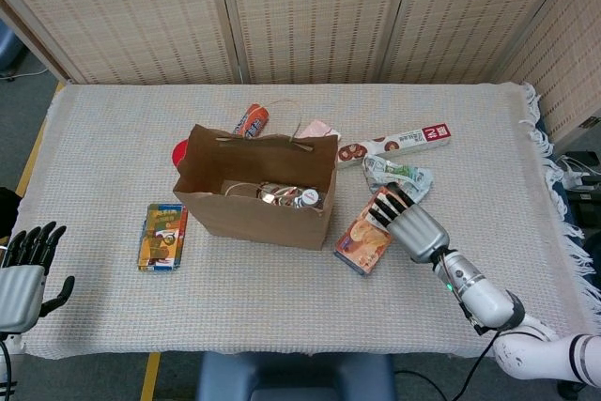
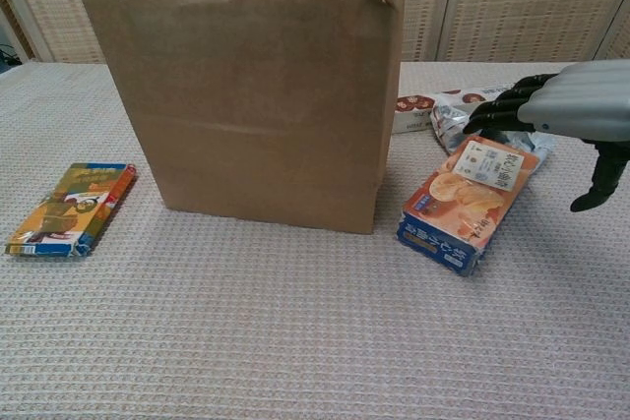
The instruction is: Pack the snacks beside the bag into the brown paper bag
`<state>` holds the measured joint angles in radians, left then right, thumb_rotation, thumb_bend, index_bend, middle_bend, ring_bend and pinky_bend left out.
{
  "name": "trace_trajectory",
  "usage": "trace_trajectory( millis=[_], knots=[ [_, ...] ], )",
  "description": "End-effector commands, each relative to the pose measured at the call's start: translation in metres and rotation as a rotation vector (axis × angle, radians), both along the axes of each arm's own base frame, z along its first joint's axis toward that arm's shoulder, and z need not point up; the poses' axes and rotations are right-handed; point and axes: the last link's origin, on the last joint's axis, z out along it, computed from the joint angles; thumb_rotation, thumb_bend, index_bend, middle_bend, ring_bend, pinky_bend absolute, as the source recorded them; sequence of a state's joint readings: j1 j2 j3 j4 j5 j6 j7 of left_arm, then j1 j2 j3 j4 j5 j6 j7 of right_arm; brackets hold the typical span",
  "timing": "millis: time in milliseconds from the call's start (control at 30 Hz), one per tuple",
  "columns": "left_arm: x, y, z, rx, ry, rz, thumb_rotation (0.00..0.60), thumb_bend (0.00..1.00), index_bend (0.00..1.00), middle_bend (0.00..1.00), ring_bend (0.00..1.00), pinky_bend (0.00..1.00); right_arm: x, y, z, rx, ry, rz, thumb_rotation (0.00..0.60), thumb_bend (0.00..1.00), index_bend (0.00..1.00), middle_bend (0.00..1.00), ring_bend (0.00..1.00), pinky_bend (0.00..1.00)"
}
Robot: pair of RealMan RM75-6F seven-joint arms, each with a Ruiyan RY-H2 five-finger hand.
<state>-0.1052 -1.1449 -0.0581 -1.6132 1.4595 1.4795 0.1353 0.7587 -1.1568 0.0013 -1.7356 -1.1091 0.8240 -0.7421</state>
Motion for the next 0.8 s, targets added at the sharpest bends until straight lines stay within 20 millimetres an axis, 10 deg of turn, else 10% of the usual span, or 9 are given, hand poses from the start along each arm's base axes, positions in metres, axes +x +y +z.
trace_trajectory(
  millis=[33,800],
  knots=[
    [0.0,0.0,0.0,0.0,0.0,0.0,0.6,0.39,0.05,0.0,0.0,0.0,0.001,-0.007,-0.017,0.017,0.043,-0.011,0.6,0.0,0.0,0.0,0.0,0.0],
    [-0.001,0.0,0.001,-0.008,-0.011,-0.003,0.6,0.39,0.05,0.0,0.0,0.0,0.021,-0.032,-0.081,-0.015,0.053,-0.068,0.6,0.0,0.0,0.0,0.0,0.0]
  ],
)
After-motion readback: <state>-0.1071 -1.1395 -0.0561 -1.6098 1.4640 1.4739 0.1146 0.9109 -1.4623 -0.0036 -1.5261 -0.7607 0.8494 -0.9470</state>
